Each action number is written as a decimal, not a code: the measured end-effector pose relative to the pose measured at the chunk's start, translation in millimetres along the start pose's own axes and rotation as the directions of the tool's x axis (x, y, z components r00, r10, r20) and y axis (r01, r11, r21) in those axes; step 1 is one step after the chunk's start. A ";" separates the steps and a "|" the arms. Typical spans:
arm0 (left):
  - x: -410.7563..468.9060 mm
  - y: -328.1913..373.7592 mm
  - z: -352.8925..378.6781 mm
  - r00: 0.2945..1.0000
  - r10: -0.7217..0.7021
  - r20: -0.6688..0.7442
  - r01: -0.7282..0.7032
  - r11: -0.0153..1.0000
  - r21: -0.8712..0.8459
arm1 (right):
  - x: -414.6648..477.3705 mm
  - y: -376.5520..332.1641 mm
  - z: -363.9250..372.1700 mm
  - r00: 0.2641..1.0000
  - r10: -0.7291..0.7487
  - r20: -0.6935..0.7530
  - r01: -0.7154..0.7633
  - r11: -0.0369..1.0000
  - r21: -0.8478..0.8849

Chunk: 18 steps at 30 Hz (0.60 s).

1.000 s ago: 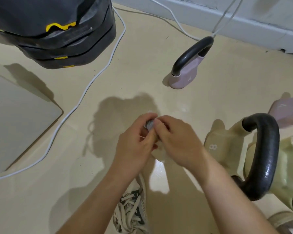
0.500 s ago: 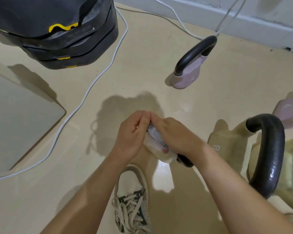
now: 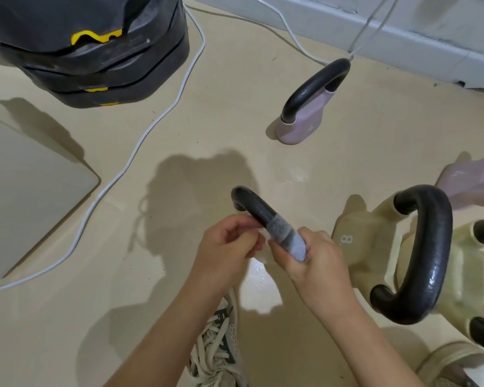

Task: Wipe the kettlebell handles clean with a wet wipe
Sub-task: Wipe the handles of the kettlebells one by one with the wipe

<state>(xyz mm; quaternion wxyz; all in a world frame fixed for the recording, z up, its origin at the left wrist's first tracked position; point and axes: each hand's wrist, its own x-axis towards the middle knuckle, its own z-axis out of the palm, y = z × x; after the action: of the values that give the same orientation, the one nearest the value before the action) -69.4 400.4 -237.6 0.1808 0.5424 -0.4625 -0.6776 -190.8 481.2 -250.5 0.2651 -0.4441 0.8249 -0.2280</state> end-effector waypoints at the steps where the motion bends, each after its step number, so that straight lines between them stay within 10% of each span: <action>1: 2.4 1.4 -0.4 0.999 -0.005 0.032 0.004 0.999 0.032 | -0.5 0.2 0.8 1.000 0.027 -0.016 -0.027 0.999 0.032; 18: 19.3 14.2 -27.6 0.993 -0.007 -0.116 0.002 0.999 -0.041 | 95.7 -87.2 0.0 0.895 0.063 0.441 0.124 0.916 -0.383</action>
<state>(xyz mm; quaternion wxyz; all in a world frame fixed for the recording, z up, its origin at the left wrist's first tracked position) -54.8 366.9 -236.4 0.2170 0.5781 -0.4360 -0.6546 -181.9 355.8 -219.7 0.3460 -0.5423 0.7641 0.0492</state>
